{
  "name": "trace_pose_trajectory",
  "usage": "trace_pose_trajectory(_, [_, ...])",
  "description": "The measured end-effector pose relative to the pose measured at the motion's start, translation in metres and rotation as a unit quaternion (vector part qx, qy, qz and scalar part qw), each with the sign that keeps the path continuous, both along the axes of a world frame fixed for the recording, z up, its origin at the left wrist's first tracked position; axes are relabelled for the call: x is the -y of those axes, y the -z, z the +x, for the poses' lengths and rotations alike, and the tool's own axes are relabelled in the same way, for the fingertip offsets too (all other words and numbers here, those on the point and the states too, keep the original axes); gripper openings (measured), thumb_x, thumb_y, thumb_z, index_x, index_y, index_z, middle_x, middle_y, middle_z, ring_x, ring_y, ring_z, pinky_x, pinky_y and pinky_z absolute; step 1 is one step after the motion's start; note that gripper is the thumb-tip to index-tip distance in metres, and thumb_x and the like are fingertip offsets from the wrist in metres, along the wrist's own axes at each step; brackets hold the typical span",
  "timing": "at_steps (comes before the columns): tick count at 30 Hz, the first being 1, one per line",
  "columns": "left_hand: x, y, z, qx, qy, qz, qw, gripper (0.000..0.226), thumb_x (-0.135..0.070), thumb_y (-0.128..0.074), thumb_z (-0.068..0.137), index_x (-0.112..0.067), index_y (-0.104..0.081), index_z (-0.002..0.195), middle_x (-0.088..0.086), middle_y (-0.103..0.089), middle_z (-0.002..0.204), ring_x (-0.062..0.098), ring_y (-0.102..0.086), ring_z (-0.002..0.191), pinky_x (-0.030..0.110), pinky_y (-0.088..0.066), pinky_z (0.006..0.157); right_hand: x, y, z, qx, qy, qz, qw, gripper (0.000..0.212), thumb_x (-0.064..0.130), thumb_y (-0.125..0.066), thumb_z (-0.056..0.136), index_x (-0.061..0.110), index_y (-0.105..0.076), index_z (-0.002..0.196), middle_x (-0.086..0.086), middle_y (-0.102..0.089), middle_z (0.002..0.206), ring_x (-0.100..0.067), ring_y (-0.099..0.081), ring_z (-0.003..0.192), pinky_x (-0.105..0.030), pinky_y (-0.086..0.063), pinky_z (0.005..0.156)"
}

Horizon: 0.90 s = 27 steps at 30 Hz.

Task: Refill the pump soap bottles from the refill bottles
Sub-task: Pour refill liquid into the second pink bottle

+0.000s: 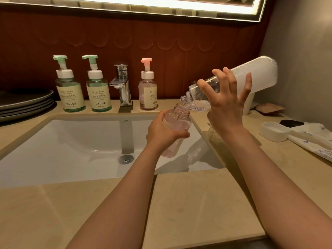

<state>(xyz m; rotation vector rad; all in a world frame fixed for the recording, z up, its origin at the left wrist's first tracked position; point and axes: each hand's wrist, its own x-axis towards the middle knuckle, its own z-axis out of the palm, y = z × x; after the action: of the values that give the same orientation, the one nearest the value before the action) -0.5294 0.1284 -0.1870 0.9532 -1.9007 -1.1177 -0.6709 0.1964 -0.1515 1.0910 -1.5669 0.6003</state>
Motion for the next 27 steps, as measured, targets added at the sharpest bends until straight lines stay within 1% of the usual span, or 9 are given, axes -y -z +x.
trace_pose_trajectory(7, [0.001,0.002,0.001,-0.016,0.010,0.011,1.000,0.095,-0.026,-0.086,0.060,-0.024,-0.034,0.140,0.000,-0.043,0.142,0.023,-0.040,0.127,0.037,-0.039,0.098,0.003,-0.001,-0.001,-0.038,-0.004,-0.010,0.999,0.073,-0.013,-0.069,0.057,0.026,-0.050,0.116,-0.017,-0.050,0.131,-0.030,-0.023,0.129,-0.060,-0.010,0.102])
trace_pose_trajectory(11, [0.002,0.003,0.001,-0.016,0.015,0.015,1.000,0.098,-0.026,-0.087,0.059,-0.022,-0.034,0.141,0.000,-0.043,0.142,0.023,-0.041,0.128,0.037,-0.039,0.101,0.004,-0.001,-0.001,-0.067,0.003,-0.020,0.998,0.068,-0.011,-0.066,0.063,0.026,-0.053,0.117,-0.017,-0.049,0.135,-0.032,-0.024,0.132,-0.061,-0.010,0.102])
trace_pose_trajectory(13, [0.002,0.005,0.001,-0.013,0.019,0.016,1.000,0.097,-0.027,-0.088,0.057,-0.022,-0.037,0.140,0.000,-0.046,0.140,0.022,-0.043,0.125,0.038,-0.040,0.101,0.004,0.000,-0.001,-0.075,-0.002,-0.019,0.997,0.065,-0.011,-0.066,0.065,0.025,-0.055,0.117,-0.018,-0.048,0.136,-0.036,-0.029,0.133,-0.061,-0.010,0.102])
trace_pose_trajectory(16, [0.002,0.005,0.001,-0.013,0.030,0.014,0.999,0.093,-0.026,-0.088,0.056,-0.022,-0.040,0.137,-0.001,-0.049,0.136,0.017,-0.046,0.116,0.033,-0.041,0.095,0.006,-0.001,-0.003,-0.090,-0.011,-0.023,0.996,0.063,-0.013,-0.065,0.066,0.025,-0.055,0.116,-0.019,-0.047,0.137,-0.038,-0.031,0.132,-0.061,-0.010,0.102])
trace_pose_trajectory(18, [0.001,0.005,0.002,-0.012,0.037,0.013,0.999,0.092,-0.026,-0.088,0.056,-0.022,-0.041,0.136,-0.001,-0.050,0.134,0.016,-0.046,0.113,0.031,-0.041,0.094,0.006,-0.002,-0.005,-0.097,-0.023,-0.029,0.995,0.058,-0.013,-0.058,0.070,0.024,-0.054,0.115,-0.020,-0.047,0.137,-0.039,-0.029,0.132,-0.062,-0.010,0.101])
trace_pose_trajectory(21, [-0.001,0.004,0.002,-0.010,0.048,0.016,0.999,0.090,-0.025,-0.088,0.056,-0.021,-0.043,0.134,-0.002,-0.051,0.131,0.018,-0.047,0.115,0.033,-0.043,0.096,0.006,-0.002,-0.006,-0.101,-0.035,-0.026,0.994,0.049,-0.004,-0.037,0.078,0.024,-0.055,0.114,-0.021,-0.046,0.137,-0.037,-0.023,0.131,-0.062,-0.010,0.100])
trace_pose_trajectory(23, [-0.003,0.004,0.003,-0.009,0.061,0.020,0.998,0.086,-0.023,-0.088,0.057,-0.021,-0.045,0.132,-0.005,-0.053,0.120,0.016,-0.048,0.107,0.031,-0.044,0.092,0.006,-0.002,-0.008,-0.112,-0.034,-0.029,0.993,0.048,-0.001,-0.033,0.079,0.024,-0.056,0.114,-0.019,-0.043,0.138,-0.037,-0.022,0.131,-0.062,-0.010,0.101])
trace_pose_trajectory(25, [-0.004,0.003,0.004,-0.008,0.074,0.024,0.997,0.083,-0.022,-0.088,0.057,-0.022,-0.047,0.129,-0.009,-0.051,0.108,0.014,-0.048,0.101,0.028,-0.043,0.086,0.007,-0.002,-0.010,-0.125,-0.037,-0.034,0.991,0.047,0.001,-0.032,0.081,0.025,-0.054,0.114,-0.015,-0.034,0.140,-0.036,-0.021,0.131,-0.058,-0.001,0.107])
trace_pose_trajectory(27, [-0.004,0.004,0.004,-0.009,0.082,0.027,0.996,0.083,-0.021,-0.088,0.057,-0.022,-0.047,0.129,-0.011,-0.050,0.105,0.013,-0.047,0.099,0.027,-0.041,0.083,0.007,-0.002,-0.011,-0.128,-0.048,-0.039,0.990,0.045,0.002,-0.032,0.082,0.025,-0.052,0.114,-0.012,-0.026,0.140,-0.036,-0.019,0.132,-0.046,0.012,0.112])
